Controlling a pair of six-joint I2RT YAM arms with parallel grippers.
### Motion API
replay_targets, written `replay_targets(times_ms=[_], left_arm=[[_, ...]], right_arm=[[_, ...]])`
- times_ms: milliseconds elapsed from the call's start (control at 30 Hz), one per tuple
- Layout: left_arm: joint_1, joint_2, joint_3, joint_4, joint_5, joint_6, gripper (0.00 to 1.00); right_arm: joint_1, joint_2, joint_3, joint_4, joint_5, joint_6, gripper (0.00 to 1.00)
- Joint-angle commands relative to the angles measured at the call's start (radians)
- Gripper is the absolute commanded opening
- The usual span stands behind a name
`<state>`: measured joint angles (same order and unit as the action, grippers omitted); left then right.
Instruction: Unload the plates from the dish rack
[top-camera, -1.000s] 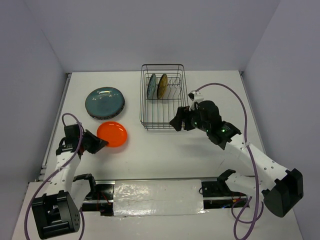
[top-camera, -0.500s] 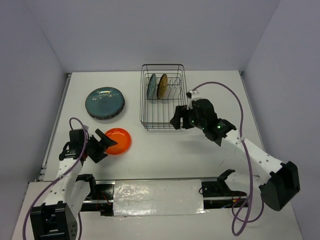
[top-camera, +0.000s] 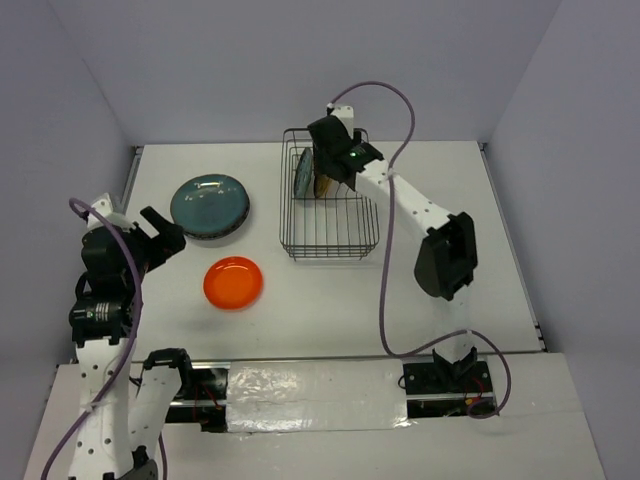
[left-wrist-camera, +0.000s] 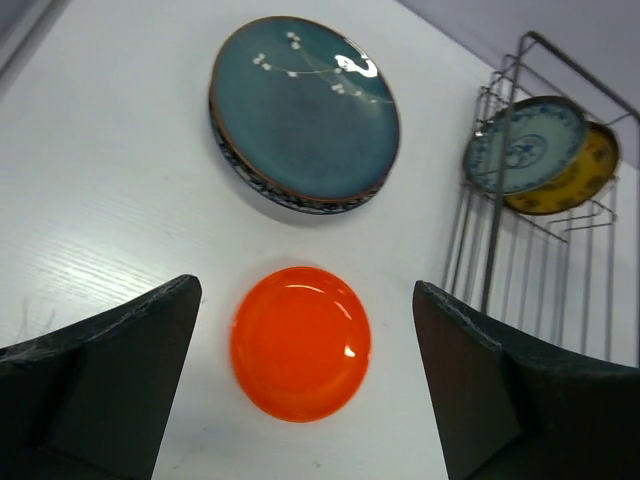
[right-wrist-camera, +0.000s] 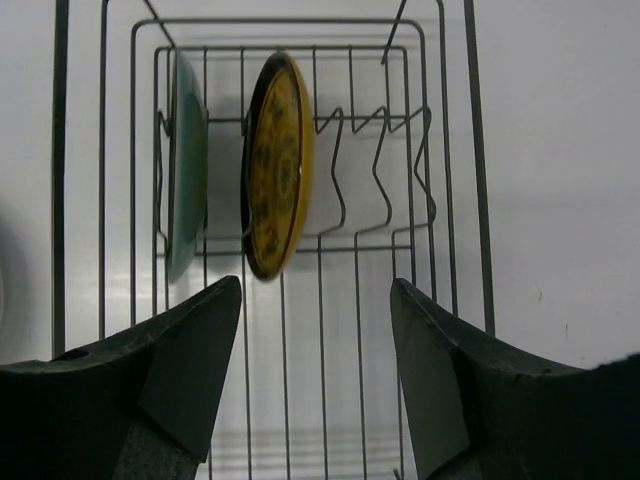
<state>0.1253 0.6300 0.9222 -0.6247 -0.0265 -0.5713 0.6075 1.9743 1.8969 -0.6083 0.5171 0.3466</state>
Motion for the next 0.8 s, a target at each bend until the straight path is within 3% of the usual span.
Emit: replay_targets(times_ms=[0,333,767], left_arm=[[-0.007,0.045,-0.029,0.011,-0.135,0.1,1.0],[-0.03,-0.009,-0.06,0.042,-0.056,0.11,1.0],[-0.042,0.002,-0.062,0.052,-0.02,0.119,1.0]], right_arm=[[0.014,0.137,0.22,-0.136,0.165,-0.023,0.68],[0.005,0.374,0.393,-0.067,0.256,-0.086,0.52],[0.021,0.39,0.349,-0.001,0.362,-0.115,0.24]])
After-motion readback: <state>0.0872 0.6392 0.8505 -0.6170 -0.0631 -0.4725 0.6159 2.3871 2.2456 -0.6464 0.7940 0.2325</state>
